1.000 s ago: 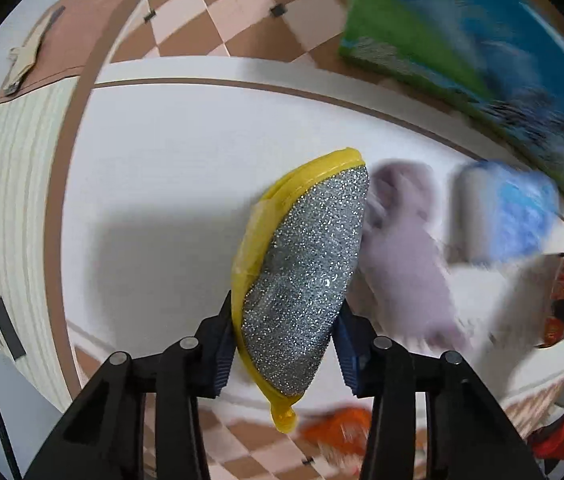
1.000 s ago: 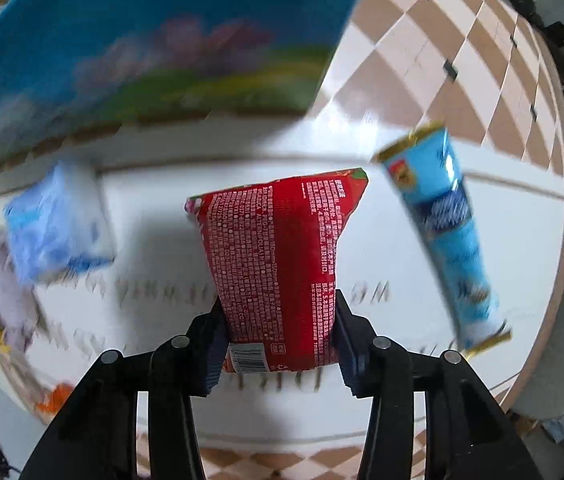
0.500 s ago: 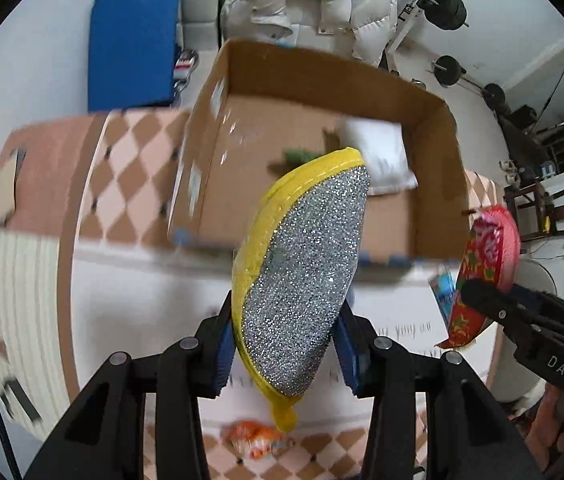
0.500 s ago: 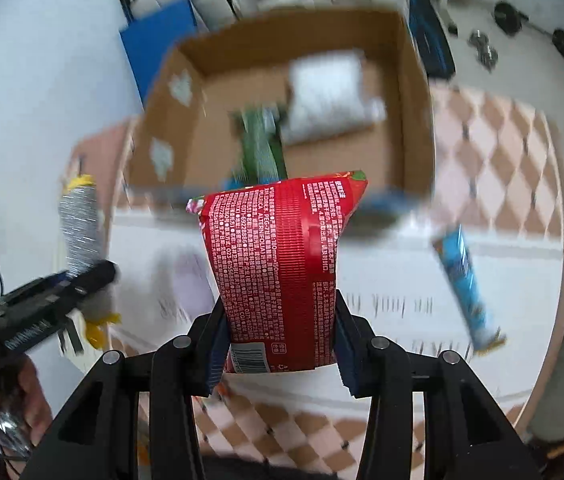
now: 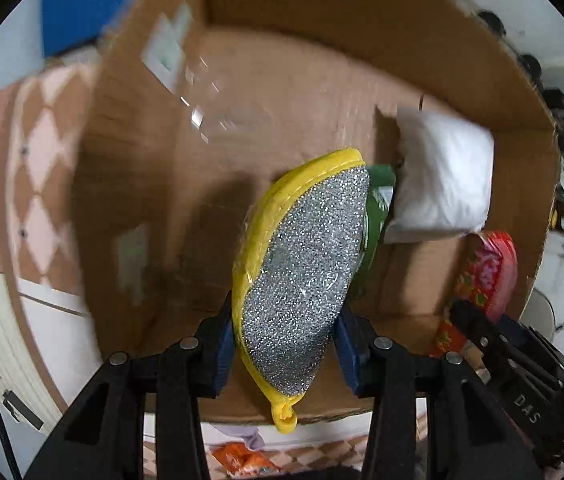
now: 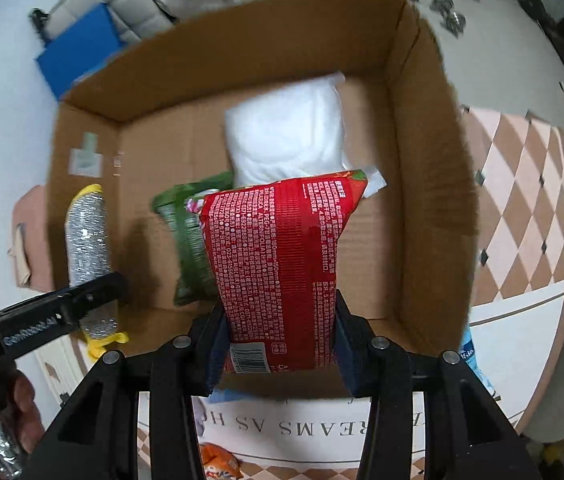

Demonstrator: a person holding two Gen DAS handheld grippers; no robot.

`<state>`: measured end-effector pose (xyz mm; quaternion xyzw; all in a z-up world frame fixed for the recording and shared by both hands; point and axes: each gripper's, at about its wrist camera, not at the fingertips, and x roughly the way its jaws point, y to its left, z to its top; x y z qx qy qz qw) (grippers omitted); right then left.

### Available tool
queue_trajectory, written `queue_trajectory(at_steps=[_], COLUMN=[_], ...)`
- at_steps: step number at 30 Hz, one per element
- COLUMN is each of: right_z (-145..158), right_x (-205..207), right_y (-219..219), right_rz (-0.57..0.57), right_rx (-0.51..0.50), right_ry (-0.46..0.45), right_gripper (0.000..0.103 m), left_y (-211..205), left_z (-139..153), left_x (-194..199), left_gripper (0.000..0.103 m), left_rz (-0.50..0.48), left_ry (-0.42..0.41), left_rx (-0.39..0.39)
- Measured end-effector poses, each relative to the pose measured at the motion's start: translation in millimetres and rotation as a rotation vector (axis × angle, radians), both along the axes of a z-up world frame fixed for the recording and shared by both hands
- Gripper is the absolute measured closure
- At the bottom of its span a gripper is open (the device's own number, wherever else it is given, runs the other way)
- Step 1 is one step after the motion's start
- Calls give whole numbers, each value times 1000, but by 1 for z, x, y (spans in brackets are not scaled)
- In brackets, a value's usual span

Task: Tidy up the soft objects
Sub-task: 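Lower scrubber and red packet into the box and open both tools, then grasp the orange snack bag with left tool while right tool grasps the lilac sock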

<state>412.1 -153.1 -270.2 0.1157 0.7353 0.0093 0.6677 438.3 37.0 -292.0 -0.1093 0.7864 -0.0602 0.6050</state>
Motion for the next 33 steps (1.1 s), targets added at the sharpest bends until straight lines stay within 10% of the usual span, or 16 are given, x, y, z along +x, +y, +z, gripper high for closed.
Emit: queue_trajectory(at_steps=[9, 11, 13, 22, 28, 33], right_z=[-35, -45, -43, 24, 49, 11], right_x=[10, 15, 16, -9, -79, -159], right_y=[5, 3, 0, -20, -34, -39], right_rz=[21, 27, 36, 88, 104, 97], right_rx=[-3, 19, 24, -35, 8, 90], right_ry=[106, 116, 106, -84, -147, -33], right_gripper=[54, 42, 13, 0, 0, 0], left_y=[4, 6, 9, 13, 19, 24], left_z=[-16, -11, 0, 78, 90, 21], left_x=[-7, -9, -13, -41, -138, -247], left_gripper=[50, 24, 20, 3, 3, 3], left_rz=[24, 35, 34, 32, 8, -5], left_ry=[56, 37, -5, -233, -288, -54], left_rx=[-34, -41, -26, 52, 114, 92])
